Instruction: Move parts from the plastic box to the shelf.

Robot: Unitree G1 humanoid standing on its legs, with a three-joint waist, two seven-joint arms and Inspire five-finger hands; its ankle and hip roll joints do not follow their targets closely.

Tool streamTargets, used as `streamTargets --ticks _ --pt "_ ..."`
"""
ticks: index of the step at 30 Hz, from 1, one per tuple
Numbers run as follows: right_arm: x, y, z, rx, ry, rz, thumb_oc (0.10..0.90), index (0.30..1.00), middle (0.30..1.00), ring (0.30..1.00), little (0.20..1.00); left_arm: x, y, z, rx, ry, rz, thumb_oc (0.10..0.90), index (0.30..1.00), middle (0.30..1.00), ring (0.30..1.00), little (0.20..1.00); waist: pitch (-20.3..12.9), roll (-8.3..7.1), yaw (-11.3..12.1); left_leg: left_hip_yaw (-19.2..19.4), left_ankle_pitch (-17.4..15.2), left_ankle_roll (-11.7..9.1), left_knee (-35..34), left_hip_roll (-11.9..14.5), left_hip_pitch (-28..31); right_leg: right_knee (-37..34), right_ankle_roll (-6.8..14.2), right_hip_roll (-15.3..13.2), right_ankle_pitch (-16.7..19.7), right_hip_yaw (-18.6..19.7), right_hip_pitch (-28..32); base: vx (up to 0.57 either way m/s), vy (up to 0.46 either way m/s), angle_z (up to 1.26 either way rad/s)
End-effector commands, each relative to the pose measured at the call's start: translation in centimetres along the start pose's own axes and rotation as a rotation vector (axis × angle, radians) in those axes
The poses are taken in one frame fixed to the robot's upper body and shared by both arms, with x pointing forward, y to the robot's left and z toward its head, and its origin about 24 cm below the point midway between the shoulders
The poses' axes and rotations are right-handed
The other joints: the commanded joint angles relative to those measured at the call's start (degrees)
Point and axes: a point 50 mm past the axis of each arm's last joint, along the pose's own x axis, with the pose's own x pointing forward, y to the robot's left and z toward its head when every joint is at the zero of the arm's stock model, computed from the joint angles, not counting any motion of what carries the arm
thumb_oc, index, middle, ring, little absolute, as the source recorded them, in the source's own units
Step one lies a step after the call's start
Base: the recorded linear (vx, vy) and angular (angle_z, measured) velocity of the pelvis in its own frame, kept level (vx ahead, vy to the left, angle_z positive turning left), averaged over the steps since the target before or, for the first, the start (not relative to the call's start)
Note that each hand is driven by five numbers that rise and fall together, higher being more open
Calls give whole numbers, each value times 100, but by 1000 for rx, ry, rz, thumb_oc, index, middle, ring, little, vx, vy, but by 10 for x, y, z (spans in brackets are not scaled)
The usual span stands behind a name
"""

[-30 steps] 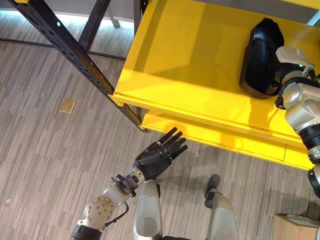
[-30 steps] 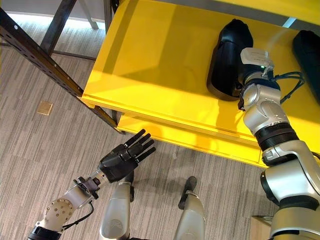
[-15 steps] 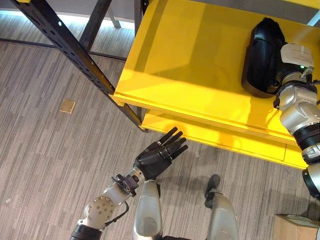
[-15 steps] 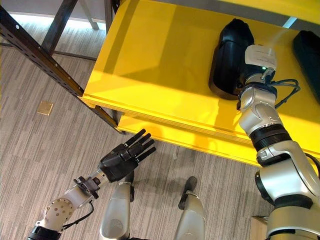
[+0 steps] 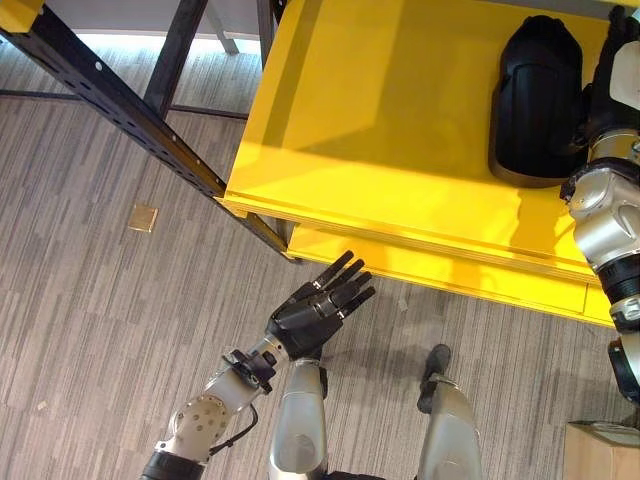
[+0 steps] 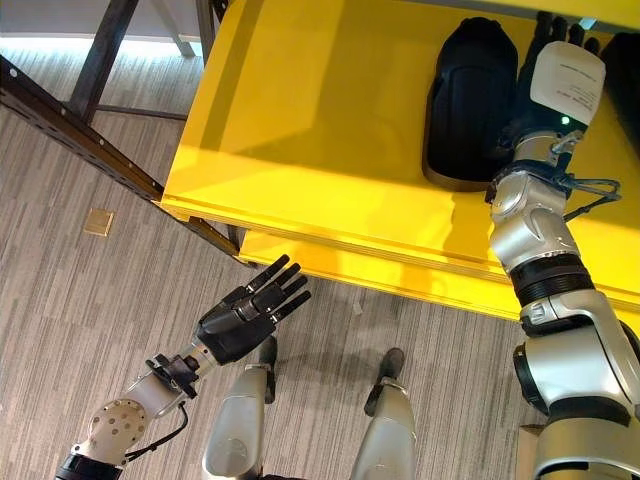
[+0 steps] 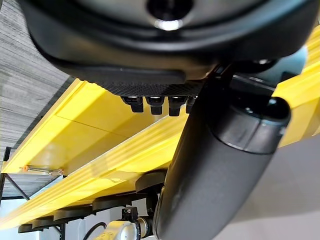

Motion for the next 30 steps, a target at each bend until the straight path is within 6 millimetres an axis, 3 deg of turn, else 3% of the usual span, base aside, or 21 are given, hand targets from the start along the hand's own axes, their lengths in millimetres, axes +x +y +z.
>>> streamTargets --ticks 1,4,8,9,10,11,12,19,24,27,30 --pt "18 -54 22 42 -113 -201 900 1000 1000 1000 1000 3 -40 -2 -21 -38 -258 900 1000 1000 1000 1000 -173 139 -9 226 294 211 -412 -69 227 1261 -188 148 -1364 54 324 0 0 0" --pt "17 -52 25 89 -114 -182 900 1000 1000 1000 1000 3 -40 -3 -25 -39 -257 900 1000 1000 1000 1000 -171 149 -22 232 281 215 -416 -79 248 1269 -193 133 -1369 70 322 11 16 -2" --pt "6 -49 52 592 -152 -155 900 1000 1000 1000 1000 4 -41 -6 -36 -53 -259 900 1000 1000 1000 1000 -162 163 -92 277 283 216 -481 -67 361 1230 -221 120 -1361 118 364 35 59 -8" --pt "-2 -51 61 816 -172 -168 900 1000 1000 1000 1000 3 -40 -6 -45 -62 -256 900 1000 1000 1000 1000 -164 162 -151 300 275 217 -507 -65 429 1216 -214 110 -1358 136 401 55 53 -7" --pt "-3 -50 61 830 -172 -167 900 1000 1000 1000 1000 3 -40 -6 -45 -62 -255 900 1000 1000 1000 1000 -166 156 -150 305 275 218 -511 -66 438 1216 -214 108 -1359 140 405 84 83 -3" --pt "-13 -54 67 1020 -200 -203 900 1000 1000 1000 1000 3 -40 -6 -52 -74 -252 900 1000 1000 1000 1000 -181 152 -215 329 256 223 -550 -53 514 1214 -203 99 -1367 178 424 60 62 -4" --pt "-19 -56 68 1065 -214 -218 900 1000 1000 1000 1000 3 -40 -6 -56 -80 -252 900 1000 1000 1000 1000 -194 143 -244 338 247 227 -566 -47 547 1211 -197 95 -1368 190 434 80 75 -4" --pt "-76 -75 69 1251 -398 -358 900 1000 1000 1000 1000 -1 -36 -8 -93 -150 -237 900 1000 1000 1000 1000 -351 89 -648 513 263 253 -751 58 778 991 -161 164 -1231 402 488 67 92 -5" --pt "-111 -90 45 1404 -397 -537 900 1000 1000 1000 1000 -3 -35 -9 -121 -202 -230 900 1000 1000 1000 1000 -454 83 -960 673 243 255 -894 85 954 802 -94 185 -1146 573 533 38 84 -17" --pt "-125 -98 34 1404 -422 -608 900 1000 1000 1000 1000 -5 -34 -10 -140 -227 -233 900 1000 1000 1000 1000 -543 114 -1117 754 220 264 -956 89 1063 745 -62 187 -1119 656 548 47 94 -22" --pt "-135 -100 24 1239 -432 -638 900 1000 1000 1000 1000 -9 -34 -12 -170 -236 -238 900 1000 1000 1000 1000 -666 177 -1269 855 200 263 -1062 71 1258 598 -34 203 -1062 774 626 71 123 -45"
